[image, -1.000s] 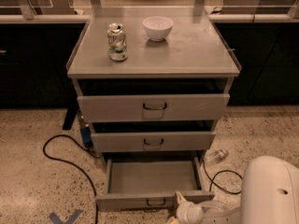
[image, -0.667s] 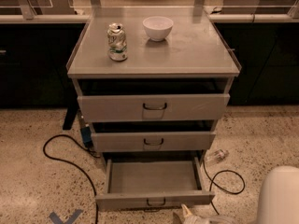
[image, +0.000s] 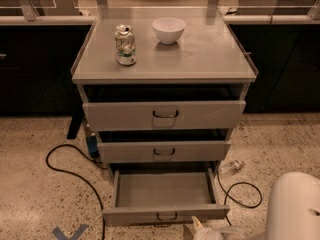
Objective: Close bottom drawer
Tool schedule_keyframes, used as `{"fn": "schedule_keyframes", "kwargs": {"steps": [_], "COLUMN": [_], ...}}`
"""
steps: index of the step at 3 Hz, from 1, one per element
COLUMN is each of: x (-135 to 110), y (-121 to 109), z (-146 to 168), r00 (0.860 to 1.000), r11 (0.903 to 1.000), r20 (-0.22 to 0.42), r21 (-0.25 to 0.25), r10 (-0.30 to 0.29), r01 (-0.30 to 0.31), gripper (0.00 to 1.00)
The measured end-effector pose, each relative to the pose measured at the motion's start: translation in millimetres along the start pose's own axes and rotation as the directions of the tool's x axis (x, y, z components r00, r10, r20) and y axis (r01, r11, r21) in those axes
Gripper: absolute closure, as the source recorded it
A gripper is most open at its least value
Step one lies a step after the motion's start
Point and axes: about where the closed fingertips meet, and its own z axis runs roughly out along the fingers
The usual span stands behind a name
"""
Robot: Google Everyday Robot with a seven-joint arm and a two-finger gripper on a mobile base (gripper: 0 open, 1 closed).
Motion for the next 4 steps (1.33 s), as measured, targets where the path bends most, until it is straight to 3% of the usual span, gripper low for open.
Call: {"fn": "schedule_keyframes", "kwargs": {"steps": [1,2,3,4], "x": [-21,-34,-34,-12], "y": [-29,-44,-44,-23], "z": [25,35,35,29], "r00": [1.000,1.000,1.000,0.999], "r11": [0.9999,0.9997,0.9997,0.9992], "r20": [0.007,0.011,0.010,-0.016], "r21": [-0.003,-0.003,-0.003,-0.012], "r10": [0.015,0.024,0.024,0.039], "r01": [-0.015,-0.024,-0.024,-0.039], "gripper": [0.00,0.00,0.00,0.00]}}
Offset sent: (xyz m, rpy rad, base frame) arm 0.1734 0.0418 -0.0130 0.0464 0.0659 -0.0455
